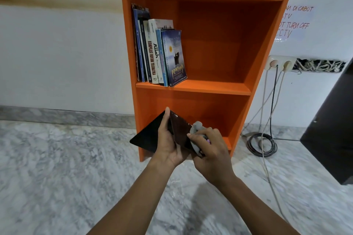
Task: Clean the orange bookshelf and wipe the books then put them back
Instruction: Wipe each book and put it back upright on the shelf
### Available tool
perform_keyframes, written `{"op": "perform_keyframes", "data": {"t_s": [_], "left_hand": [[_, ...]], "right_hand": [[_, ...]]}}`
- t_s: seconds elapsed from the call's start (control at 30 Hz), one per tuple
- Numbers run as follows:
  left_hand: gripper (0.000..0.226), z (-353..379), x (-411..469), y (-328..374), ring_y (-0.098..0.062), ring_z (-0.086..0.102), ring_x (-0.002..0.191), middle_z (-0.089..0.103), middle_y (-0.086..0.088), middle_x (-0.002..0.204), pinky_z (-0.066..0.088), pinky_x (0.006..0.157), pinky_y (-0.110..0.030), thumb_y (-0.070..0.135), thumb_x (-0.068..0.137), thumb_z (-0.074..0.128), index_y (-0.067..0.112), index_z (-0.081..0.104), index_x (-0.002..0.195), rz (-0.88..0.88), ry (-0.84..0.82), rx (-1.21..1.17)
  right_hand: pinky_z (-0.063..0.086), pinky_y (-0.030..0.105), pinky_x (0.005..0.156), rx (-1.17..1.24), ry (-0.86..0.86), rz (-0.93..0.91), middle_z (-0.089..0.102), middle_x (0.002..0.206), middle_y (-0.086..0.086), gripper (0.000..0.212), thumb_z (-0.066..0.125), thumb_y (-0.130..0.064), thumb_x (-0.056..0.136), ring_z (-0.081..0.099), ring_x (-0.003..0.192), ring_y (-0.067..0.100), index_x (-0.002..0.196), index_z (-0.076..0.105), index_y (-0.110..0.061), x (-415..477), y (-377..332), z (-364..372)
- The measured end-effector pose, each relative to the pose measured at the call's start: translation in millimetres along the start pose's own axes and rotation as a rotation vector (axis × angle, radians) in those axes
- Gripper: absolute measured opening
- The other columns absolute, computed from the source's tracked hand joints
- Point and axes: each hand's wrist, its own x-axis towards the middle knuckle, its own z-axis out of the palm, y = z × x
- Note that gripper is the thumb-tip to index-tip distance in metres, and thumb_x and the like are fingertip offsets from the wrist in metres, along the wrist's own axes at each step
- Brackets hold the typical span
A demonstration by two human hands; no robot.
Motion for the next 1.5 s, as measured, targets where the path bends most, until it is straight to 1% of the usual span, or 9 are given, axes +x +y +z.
{"op": "perform_keyframes", "data": {"t_s": [0.13,0.3,0.57,0.73,0.87,1.0,1.13,1.37,1.5], "left_hand": [[0.065,-3.9,-1.3,4.2,-0.030,0.065,0.090,0.066,-0.014,0.099,0.052,0.093,-0.044,0.064,0.078,0.071,0.006,0.071,0.108,0.044,0.091,0.036],[0.045,0.8,-5.7,-3.6,-0.019,0.061,0.059,0.059,-0.004,0.064,0.052,0.063,-0.031,0.050,0.088,0.067,0.012,0.068,0.064,0.084,0.204,0.115],[0.035,3.7,0.7,-15.2,-0.013,0.071,0.055,0.074,0.002,0.066,0.058,0.048,-0.026,0.037,0.105,0.040,0.016,0.065,0.093,0.032,0.118,0.070],[0.035,7.5,-8.9,-27.7,-0.022,0.068,0.104,0.071,-0.010,0.107,0.047,0.103,-0.032,0.032,0.097,0.056,0.007,0.069,0.118,0.022,0.061,0.026],[0.040,-4.5,-3.4,-25.7,-0.027,0.071,0.106,0.072,-0.013,0.117,0.048,0.103,-0.040,0.039,0.096,0.059,0.009,0.077,0.115,0.019,-0.011,0.065],[0.038,-5.6,-0.7,-18.0,-0.027,0.072,0.100,0.075,-0.012,0.110,0.053,0.095,-0.041,0.040,0.090,0.058,0.012,0.082,0.100,0.041,-0.012,0.236],[0.039,-8.3,0.4,-23.3,-0.030,0.071,0.102,0.074,-0.015,0.112,0.054,0.092,-0.041,0.039,0.091,0.057,0.010,0.081,0.103,0.008,-0.037,0.245],[0.032,-15.0,5.6,-27.1,-0.027,0.070,0.084,0.075,-0.011,0.089,0.052,0.088,-0.038,0.037,0.081,0.063,0.012,0.083,0.074,0.061,-0.048,0.230],[0.071,-24.9,10.8,-21.7,-0.040,0.064,0.113,0.067,-0.023,0.124,0.042,0.109,-0.051,0.044,0.059,0.092,0.006,0.074,0.117,0.026,-0.063,0.225]], "right_hand": [[0.041,0.021,0.088,0.237,-0.173,0.013,0.056,0.112,0.001,0.058,0.063,-0.019,0.064,0.049,0.101,0.014,0.121,0.067,-0.014,2.9,-16.2,-12.2],[0.050,0.034,0.089,0.459,-0.162,0.028,0.057,0.119,0.000,0.064,0.055,0.002,0.067,0.057,0.107,0.017,0.128,0.055,-0.014,18.1,-37.1,-14.7],[0.049,0.030,0.104,0.490,0.055,0.135,0.056,0.134,0.010,0.055,0.065,0.012,0.070,0.052,0.129,0.014,0.120,0.060,-0.010,38.6,-30.9,-11.0],[0.047,0.041,0.105,0.379,0.046,0.227,0.066,0.131,-0.005,0.041,0.057,-0.015,0.090,0.057,0.124,0.014,0.129,0.066,-0.022,36.2,-16.8,0.0],[0.052,0.036,0.083,0.452,0.006,0.389,0.068,0.102,-0.005,0.026,0.045,-0.027,0.099,0.063,0.096,0.014,0.113,0.066,-0.020,36.7,-11.8,4.3],[0.037,0.028,0.061,0.449,0.049,0.556,0.051,0.070,-0.008,0.023,0.040,-0.025,0.100,0.047,0.065,0.007,0.080,0.051,-0.024,26.9,4.9,4.7],[0.031,0.025,0.058,0.365,0.032,0.606,0.047,0.068,-0.007,0.027,0.042,-0.023,0.102,0.044,0.062,0.008,0.076,0.042,-0.031,14.5,14.8,10.5],[0.039,0.030,0.061,0.197,-0.019,0.667,0.061,0.077,0.000,0.015,0.050,-0.022,0.102,0.056,0.071,0.014,0.090,0.057,-0.017,17.5,36.4,-0.5],[0.054,0.046,0.073,0.268,-0.017,0.897,0.067,0.081,-0.002,0.016,0.046,-0.029,0.095,0.065,0.075,0.020,0.100,0.059,-0.022,12.5,59.9,-8.7]]}}
